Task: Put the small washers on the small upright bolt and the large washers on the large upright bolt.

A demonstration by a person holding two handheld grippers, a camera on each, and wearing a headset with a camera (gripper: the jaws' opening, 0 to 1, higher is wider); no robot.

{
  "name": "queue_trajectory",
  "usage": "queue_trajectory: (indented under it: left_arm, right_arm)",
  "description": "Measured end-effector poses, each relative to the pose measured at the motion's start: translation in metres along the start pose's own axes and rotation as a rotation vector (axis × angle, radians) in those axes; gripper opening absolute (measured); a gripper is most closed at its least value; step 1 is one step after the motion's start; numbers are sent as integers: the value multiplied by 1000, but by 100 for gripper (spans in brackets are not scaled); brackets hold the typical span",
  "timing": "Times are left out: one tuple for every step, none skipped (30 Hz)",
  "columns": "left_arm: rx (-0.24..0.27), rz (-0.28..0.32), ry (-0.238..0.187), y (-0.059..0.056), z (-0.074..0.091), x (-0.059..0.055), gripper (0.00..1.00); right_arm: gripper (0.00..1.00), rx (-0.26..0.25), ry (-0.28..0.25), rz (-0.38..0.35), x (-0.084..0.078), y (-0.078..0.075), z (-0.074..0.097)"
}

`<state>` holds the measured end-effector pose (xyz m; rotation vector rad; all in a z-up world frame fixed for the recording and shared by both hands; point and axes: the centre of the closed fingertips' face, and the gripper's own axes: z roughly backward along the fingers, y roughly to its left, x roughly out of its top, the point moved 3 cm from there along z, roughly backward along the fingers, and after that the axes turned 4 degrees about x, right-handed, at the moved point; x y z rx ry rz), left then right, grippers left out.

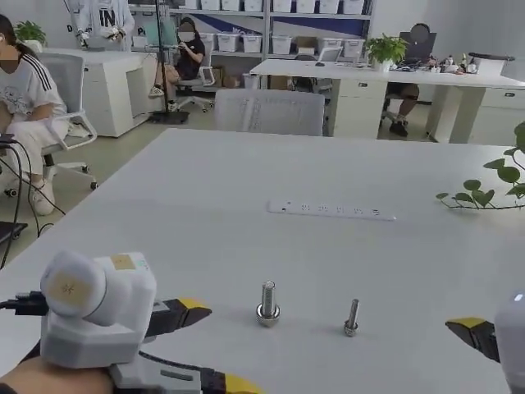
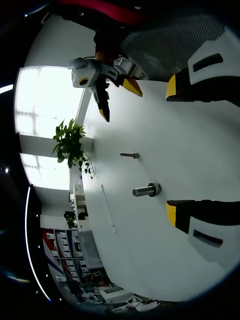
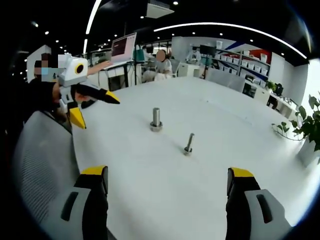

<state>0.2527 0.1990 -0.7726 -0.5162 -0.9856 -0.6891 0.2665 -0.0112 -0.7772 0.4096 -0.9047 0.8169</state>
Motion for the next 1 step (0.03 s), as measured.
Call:
queue_trajectory:
  left_arm:
    - [-1, 1, 0, 0, 0, 0, 80]
  right_arm:
    - [100, 0, -1, -1, 0, 0, 0]
